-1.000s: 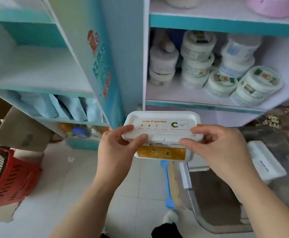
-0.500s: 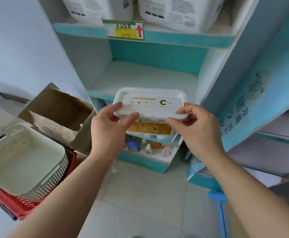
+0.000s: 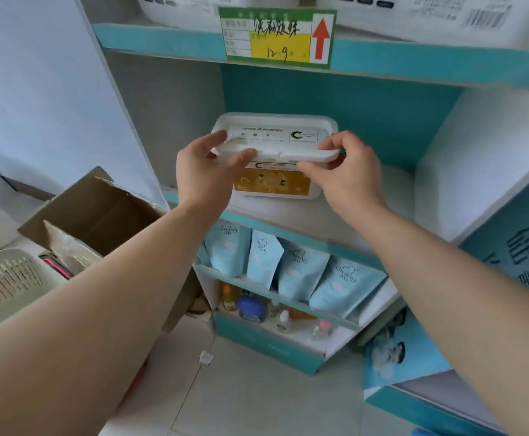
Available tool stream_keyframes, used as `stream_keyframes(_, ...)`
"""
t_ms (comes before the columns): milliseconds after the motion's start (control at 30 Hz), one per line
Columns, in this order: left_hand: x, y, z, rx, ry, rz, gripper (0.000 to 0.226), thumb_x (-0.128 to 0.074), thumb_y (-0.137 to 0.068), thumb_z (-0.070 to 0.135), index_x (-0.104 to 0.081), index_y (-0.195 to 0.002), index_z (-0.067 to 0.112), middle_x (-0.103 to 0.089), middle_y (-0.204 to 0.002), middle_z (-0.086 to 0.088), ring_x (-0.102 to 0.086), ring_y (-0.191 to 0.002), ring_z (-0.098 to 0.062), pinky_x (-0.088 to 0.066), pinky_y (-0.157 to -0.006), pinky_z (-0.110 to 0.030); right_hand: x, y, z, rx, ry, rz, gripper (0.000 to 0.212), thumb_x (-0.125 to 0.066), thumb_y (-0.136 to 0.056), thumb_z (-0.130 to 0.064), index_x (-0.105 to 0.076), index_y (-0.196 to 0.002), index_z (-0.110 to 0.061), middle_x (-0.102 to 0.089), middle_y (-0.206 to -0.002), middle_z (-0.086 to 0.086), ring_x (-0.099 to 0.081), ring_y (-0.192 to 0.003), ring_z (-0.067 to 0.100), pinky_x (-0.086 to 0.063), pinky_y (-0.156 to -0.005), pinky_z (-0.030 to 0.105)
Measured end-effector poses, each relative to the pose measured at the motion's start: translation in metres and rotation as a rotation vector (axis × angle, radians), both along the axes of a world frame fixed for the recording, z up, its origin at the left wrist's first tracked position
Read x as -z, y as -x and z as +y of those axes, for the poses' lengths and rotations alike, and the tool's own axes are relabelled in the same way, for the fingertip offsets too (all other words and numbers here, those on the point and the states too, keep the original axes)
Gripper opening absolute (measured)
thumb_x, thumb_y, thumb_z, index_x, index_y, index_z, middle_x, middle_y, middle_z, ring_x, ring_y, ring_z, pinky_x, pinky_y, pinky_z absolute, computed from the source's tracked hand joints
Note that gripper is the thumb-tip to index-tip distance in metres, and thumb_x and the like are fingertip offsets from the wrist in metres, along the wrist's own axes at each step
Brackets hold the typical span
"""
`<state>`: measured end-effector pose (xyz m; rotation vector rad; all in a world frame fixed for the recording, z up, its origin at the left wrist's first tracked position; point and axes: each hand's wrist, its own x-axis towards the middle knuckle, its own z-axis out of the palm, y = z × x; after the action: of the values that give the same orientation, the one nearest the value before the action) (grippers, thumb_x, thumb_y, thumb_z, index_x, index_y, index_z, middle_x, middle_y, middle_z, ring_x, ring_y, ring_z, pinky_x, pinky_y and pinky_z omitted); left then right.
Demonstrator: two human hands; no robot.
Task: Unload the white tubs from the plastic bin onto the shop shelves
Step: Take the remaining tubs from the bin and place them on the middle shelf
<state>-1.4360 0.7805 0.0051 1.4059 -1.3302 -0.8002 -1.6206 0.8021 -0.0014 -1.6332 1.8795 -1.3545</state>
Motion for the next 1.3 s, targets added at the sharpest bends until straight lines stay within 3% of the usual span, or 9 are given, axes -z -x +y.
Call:
stream_keyframes(233, 0.021, 0.000, -0.054, -0.006, 0.042, 0.044, 0.053, -0.083, -0.069, 0.038, -0.065, -0.117, 0.024, -0.068, -0.106, -0.002, -0.066, -0.096, -0.019, -0.055, -0.088, -0.031, 0.015, 0.006, -0.052, -0.008, 0.008, 0.045, 0.029, -0.077, -0.075, -0.026, -0.056, -0.093, -0.022, -0.065, -0.104, -0.002, -0.061, -0.089, 0.014, -0.047, -0.069, 0.020)
stream_keyframes(467, 0.025, 0.005, -0.089, 0.018, 0.108, 0.089, 0.043, -0.079, -0.077, 0.023, -0.063, -0.116, 0.016, -0.068, -0.105, 0.001, -0.067, -0.089, -0.008, -0.054, -0.076, -0.016, 0.024, 0.003, -0.089, 0.017, 0.058, 0.057, 0.028, -0.074, -0.077, -0.022, -0.054, -0.096, -0.019, -0.064, -0.102, 0.003, -0.061, -0.091, 0.022, -0.048, -0.073, 0.029)
stream_keyframes(633, 0.029, 0.007, -0.100, 0.033, 0.075, 0.100, 0.049, -0.073, -0.083, 0.025, -0.055, -0.128, 0.018, -0.064, -0.117, 0.001, -0.062, -0.107, -0.013, -0.053, -0.090, -0.026, 0.024, -0.003, -0.095, 0.037, 0.052, 0.102, 0.032, -0.069, -0.082, -0.019, -0.055, -0.110, -0.015, -0.060, -0.113, 0.006, -0.058, -0.099, 0.022, -0.040, -0.074, 0.022)
stream_keyframes(700, 0.027, 0.012, -0.095, -0.006, 0.079, -0.010, 0.053, -0.066, -0.087, 0.030, -0.049, -0.135, 0.019, -0.059, -0.127, 0.000, -0.056, -0.117, -0.016, -0.048, -0.099, -0.032, 0.023, -0.007, -0.087, 0.023, 0.031, 0.126, 0.043, -0.065, -0.085, -0.019, -0.050, -0.126, -0.018, -0.052, -0.123, 0.008, -0.057, -0.103, 0.021, -0.040, -0.079, 0.022)
stream_keyframes(800, 0.022, 0.019, -0.069, -0.039, 0.065, -0.273, 0.056, -0.056, -0.092, 0.035, -0.037, -0.142, 0.024, -0.046, -0.138, -0.004, -0.046, -0.124, -0.019, -0.036, -0.097, -0.023, 0.017, -0.009, -0.060, 0.016, 0.030, 0.224, 0.058, -0.063, -0.088, -0.023, -0.039, -0.140, -0.019, -0.047, -0.134, 0.009, -0.053, -0.113, 0.025, -0.044, -0.091, 0.033)
stream_keyframes(867, 0.019, 0.018, -0.043, 0.002, 0.088, -0.454, 0.054, -0.053, -0.093, 0.036, -0.036, -0.143, 0.024, -0.040, -0.142, -0.005, -0.042, -0.126, -0.023, -0.036, -0.094, -0.029, 0.012, -0.008, -0.035, 0.019, 0.014, 0.330, 0.057, -0.060, -0.090, -0.025, -0.038, -0.142, -0.016, -0.047, -0.137, 0.009, -0.048, -0.121, 0.028, -0.040, -0.095, 0.034)
stream_keyframes(1000, 0.011, 0.016, 0.016, 0.165, 0.200, -0.772, 0.051, -0.052, -0.092, 0.039, -0.042, -0.140, 0.022, -0.043, -0.143, -0.001, -0.041, -0.129, -0.025, -0.037, -0.103, -0.041, 0.005, 0.001, 0.037, 0.028, -0.089, 0.505, 0.052, -0.056, -0.092, -0.028, -0.044, -0.138, -0.008, -0.042, -0.146, 0.009, -0.038, -0.133, 0.027, -0.030, -0.106, 0.031)
stream_keyframes(1167, 0.007, 0.032, 0.104, 0.408, 0.263, -0.885, 0.048, -0.056, -0.091, 0.040, -0.050, -0.135, 0.021, -0.051, -0.137, 0.000, -0.046, -0.123, -0.026, -0.039, -0.101, -0.040, 0.002, 0.025, 0.157, 0.071, -0.160, 0.588, 0.047, -0.058, -0.092, -0.030, -0.052, -0.129, -0.002, -0.053, -0.135, 0.013, -0.048, -0.125, 0.030, -0.034, -0.106, 0.032)
stream_keyframes(1300, 0.024, 0.069, 0.170, 0.613, 0.332, -0.901, 0.044, -0.054, -0.082, 0.039, -0.064, -0.118, 0.015, -0.065, -0.117, -0.004, -0.061, -0.104, -0.031, -0.049, -0.089, -0.042, 0.019, 0.057, 0.249, 0.162, -0.250, 0.583, 0.050, -0.054, -0.089, -0.037, -0.055, -0.129, -0.006, -0.056, -0.132, 0.008, -0.051, -0.123, 0.024, -0.031, -0.104, 0.022)
